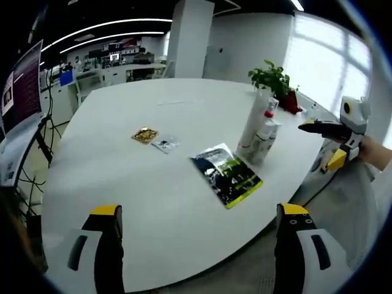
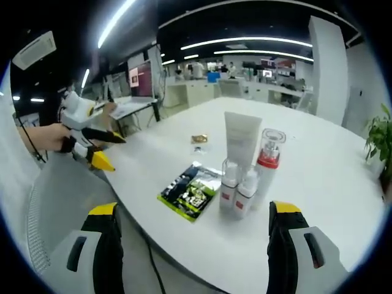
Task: Arrange the skincare products in the storage area until every visible bottle or jar stands upright without overlapping.
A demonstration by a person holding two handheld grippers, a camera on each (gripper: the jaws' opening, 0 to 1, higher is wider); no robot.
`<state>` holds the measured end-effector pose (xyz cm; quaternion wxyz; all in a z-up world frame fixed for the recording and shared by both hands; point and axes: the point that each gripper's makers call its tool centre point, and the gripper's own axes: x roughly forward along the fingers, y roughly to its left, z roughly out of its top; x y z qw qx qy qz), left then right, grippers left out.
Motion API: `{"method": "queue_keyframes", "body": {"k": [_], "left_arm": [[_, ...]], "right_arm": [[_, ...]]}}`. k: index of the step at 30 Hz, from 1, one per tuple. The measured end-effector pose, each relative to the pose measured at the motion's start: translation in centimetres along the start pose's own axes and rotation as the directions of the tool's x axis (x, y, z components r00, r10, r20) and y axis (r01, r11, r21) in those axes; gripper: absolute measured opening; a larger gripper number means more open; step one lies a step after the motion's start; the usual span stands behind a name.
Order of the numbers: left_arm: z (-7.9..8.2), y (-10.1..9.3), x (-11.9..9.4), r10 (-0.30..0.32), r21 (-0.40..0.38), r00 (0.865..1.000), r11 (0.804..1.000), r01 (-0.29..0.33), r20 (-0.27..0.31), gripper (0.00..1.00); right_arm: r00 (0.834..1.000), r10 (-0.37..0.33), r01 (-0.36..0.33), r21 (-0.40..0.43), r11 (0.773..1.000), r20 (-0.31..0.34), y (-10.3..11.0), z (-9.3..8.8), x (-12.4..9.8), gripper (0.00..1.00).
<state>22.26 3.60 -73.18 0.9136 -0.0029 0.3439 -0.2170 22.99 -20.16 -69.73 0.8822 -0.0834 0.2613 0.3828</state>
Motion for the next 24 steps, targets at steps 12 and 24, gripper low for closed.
{"method": "queue_keyframes", "body": {"k": [12,24], "left_arm": [[0.5,0.5,1.6,-0.012,0.011,1.0,1.0,0.012,-0.023,0.96],[0.8,1.3,3.6,-0.031,0.038,0.998,0.999,0.033,-0.058,0.96]], "right_arm": [[0.999,-0.005,0.004,-0.023,1.0,-0.034,0.1,-0.6,0.3,0.99],[0.998,-0.017,0.017,-0.016,1.0,-0.052,-0.2,-0.9,0.3,0.99]]}}
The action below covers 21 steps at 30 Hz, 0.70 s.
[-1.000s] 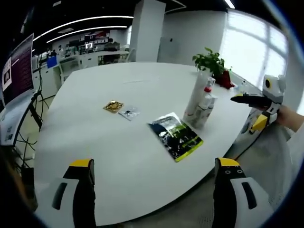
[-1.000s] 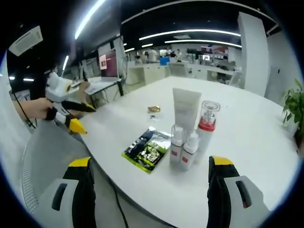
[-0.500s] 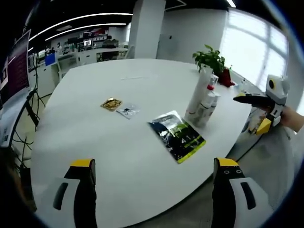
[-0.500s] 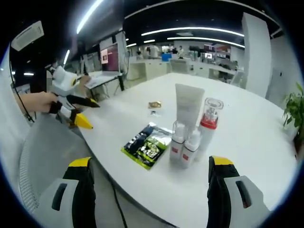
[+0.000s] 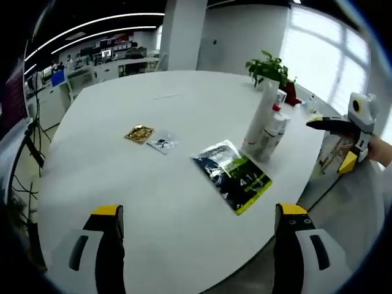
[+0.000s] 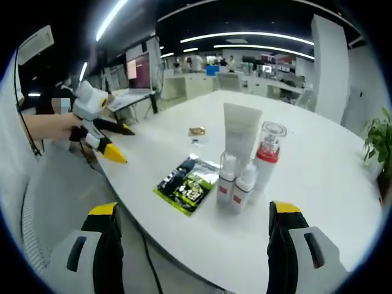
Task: Arrange the skincare products in the storage area until every visible bottle or jar stands upright without overlapping.
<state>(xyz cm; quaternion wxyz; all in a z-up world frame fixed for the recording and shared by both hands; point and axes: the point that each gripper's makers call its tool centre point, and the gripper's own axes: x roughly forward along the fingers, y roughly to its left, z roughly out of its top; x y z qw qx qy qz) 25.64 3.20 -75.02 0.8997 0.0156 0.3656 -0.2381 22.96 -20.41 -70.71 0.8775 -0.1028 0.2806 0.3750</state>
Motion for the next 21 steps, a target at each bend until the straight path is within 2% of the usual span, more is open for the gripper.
{"method": "queue_keyframes", "body": {"k": [16,21], "left_arm": [[0.6,1.4,3.1,-0.02,0.061,0.998,0.998,0.023,-0.053,0.93],[1.2,1.9,4.0,-0.025,0.081,0.998,0.996,0.03,-0.065,0.93]], "right_arm": [[1.0,-0.004,0.004,0.002,1.0,-0.028,-0.2,-0.5,0.2,0.99],[1.0,-0.008,0.008,0.008,1.0,-0.029,-0.2,-0.5,0.1,0.99]]}}
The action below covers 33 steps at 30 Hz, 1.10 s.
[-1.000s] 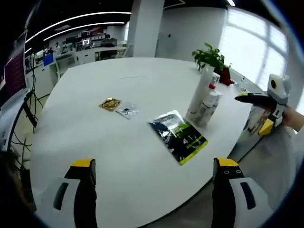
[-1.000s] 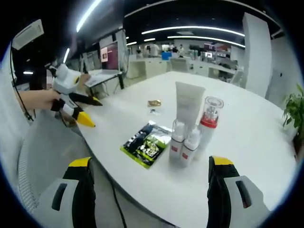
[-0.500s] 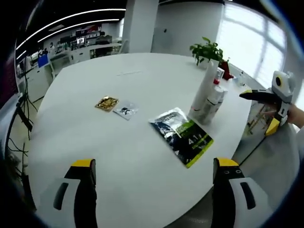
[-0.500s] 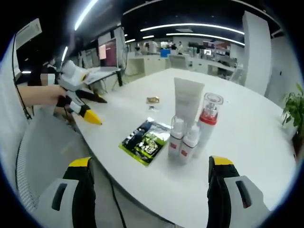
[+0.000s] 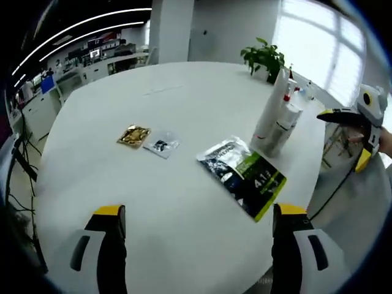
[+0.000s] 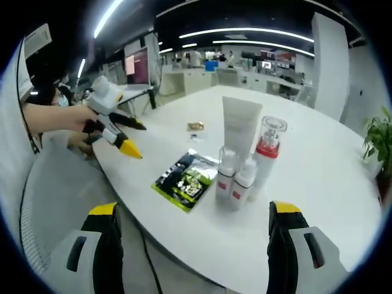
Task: Arrange the skincare products in the storage area until every visible bottle or jar stands upright without overlapping.
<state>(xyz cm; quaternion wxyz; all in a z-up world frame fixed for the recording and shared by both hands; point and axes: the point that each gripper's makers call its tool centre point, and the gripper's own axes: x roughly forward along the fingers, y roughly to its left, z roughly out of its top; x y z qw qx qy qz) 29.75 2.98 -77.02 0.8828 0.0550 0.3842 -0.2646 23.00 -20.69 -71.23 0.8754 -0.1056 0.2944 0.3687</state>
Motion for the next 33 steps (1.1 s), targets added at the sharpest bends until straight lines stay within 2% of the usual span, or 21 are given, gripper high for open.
{"method": "queue_keyframes", "body": {"k": [8,24,33], "left_arm": [[1.2,1.9,2.1,-0.001,0.038,1.0,0.999,0.002,-0.021,0.89],[3.8,4.4,6.1,-0.029,0.153,0.997,0.987,0.04,-0.076,0.84],[5.3,5.4,8.9,-0.047,0.224,0.994,0.972,0.069,-0.104,0.73]], "right_arm": [[1.0,-0.007,0.007,0.013,1.0,0.0,-0.2,0.0,0.0,0.99],[1.0,-0.002,0.002,0.01,1.0,-0.03,-0.1,-0.5,0.2,0.99],[0.999,-0.007,0.008,0.015,1.0,-0.038,-0.2,-0.7,0.3,0.99]]}}
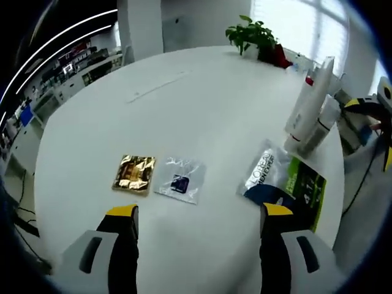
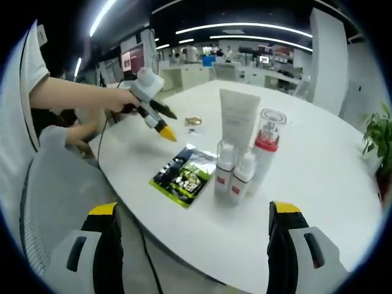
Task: Arrange the skincare products in the storage area until every visible bottle or jar stands upright without overlapping.
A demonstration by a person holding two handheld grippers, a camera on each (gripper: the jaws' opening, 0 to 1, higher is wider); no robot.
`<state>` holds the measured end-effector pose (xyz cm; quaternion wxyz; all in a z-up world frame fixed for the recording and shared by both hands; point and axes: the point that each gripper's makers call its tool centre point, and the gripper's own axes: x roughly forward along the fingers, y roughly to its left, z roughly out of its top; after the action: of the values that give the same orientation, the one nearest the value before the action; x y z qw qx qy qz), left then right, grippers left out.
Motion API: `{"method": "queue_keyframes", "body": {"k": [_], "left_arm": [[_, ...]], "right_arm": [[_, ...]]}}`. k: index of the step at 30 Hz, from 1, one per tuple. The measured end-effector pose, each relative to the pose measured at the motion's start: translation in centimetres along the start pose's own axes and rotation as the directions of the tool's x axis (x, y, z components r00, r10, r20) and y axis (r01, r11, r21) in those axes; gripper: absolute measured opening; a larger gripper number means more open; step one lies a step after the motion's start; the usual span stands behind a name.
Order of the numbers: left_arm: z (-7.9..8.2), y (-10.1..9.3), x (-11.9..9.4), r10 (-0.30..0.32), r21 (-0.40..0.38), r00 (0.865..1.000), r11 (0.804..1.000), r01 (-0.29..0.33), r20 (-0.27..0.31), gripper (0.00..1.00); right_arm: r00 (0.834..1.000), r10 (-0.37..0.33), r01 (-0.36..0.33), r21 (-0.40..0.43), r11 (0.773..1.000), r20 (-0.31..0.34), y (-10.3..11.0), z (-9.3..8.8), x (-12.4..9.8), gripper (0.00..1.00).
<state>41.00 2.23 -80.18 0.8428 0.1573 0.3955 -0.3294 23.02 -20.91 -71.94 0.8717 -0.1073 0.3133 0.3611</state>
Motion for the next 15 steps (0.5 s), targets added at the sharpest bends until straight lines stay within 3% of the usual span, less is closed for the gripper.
{"method": "queue_keyframes", "body": {"k": [10,15], "left_arm": [[1.6,0.6,2.4,-0.038,0.11,0.998,0.993,0.043,-0.051,0.64],[1.5,1.5,3.2,-0.06,0.113,0.994,0.991,0.07,-0.088,0.63]], "right_arm": [[1.0,-0.006,0.006,0.015,1.0,-0.006,-0.2,-0.1,0.0,0.99],[1.0,-0.005,0.005,0.017,1.0,-0.012,-0.1,-0.2,0.1,0.99]]}}
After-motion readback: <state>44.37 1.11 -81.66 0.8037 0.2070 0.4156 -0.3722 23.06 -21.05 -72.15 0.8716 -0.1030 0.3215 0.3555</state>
